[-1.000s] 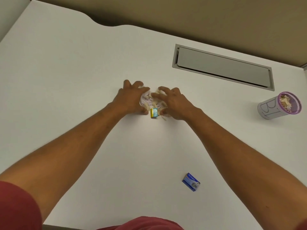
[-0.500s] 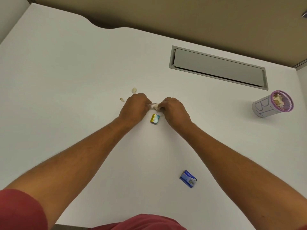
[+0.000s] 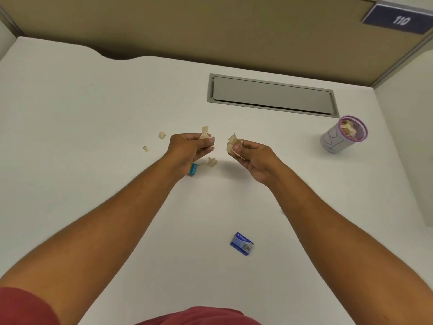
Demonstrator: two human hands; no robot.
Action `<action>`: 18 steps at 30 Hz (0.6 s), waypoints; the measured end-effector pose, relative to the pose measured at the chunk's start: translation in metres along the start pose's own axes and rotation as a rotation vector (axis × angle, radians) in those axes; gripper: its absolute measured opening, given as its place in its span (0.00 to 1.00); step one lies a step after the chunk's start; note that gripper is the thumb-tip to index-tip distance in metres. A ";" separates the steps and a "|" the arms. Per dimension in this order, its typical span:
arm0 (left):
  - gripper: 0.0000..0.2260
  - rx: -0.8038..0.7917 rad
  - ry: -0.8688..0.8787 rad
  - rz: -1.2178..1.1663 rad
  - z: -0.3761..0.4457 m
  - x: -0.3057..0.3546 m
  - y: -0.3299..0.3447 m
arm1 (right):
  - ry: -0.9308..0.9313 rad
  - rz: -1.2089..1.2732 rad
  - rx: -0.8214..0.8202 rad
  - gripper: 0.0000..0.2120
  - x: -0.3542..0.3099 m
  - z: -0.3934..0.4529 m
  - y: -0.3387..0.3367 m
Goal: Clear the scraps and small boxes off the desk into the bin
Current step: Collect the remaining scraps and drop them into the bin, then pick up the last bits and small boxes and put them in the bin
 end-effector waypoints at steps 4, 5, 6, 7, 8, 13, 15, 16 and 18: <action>0.12 -0.065 -0.049 -0.048 -0.004 -0.010 0.065 | -0.014 0.048 0.047 0.07 -0.019 -0.017 -0.050; 0.13 -0.079 -0.063 -0.054 -0.005 -0.014 0.082 | -0.018 0.051 0.066 0.08 -0.025 -0.021 -0.065; 0.13 -0.094 -0.079 -0.053 -0.005 -0.021 0.104 | -0.026 0.054 0.093 0.09 -0.031 -0.025 -0.084; 0.13 -0.103 -0.091 -0.051 -0.005 -0.026 0.120 | -0.032 0.051 0.116 0.10 -0.037 -0.028 -0.098; 0.13 -0.113 -0.098 -0.042 -0.005 -0.030 0.135 | -0.037 0.048 0.141 0.11 -0.042 -0.030 -0.112; 0.12 -0.201 -0.105 0.063 -0.006 -0.056 0.240 | -0.126 0.040 0.265 0.14 -0.083 -0.043 -0.207; 0.11 -0.228 -0.093 0.113 -0.004 -0.065 0.279 | -0.149 -0.010 0.361 0.14 -0.102 -0.046 -0.244; 0.10 -0.237 -0.085 0.144 -0.002 -0.069 0.297 | -0.159 -0.057 0.416 0.14 -0.111 -0.046 -0.262; 0.12 -0.236 -0.064 0.219 0.005 -0.076 0.328 | -0.183 -0.177 0.500 0.12 -0.127 -0.040 -0.292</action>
Point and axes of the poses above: each hand's wrist, its own z-axis towards the middle knuckle, its own y-axis out of the palm, x = y × z, the point moved 8 cm from there along z, towards the middle knuckle, and after that the axes turned 8 degrees about -z, right-handed, at the moved point
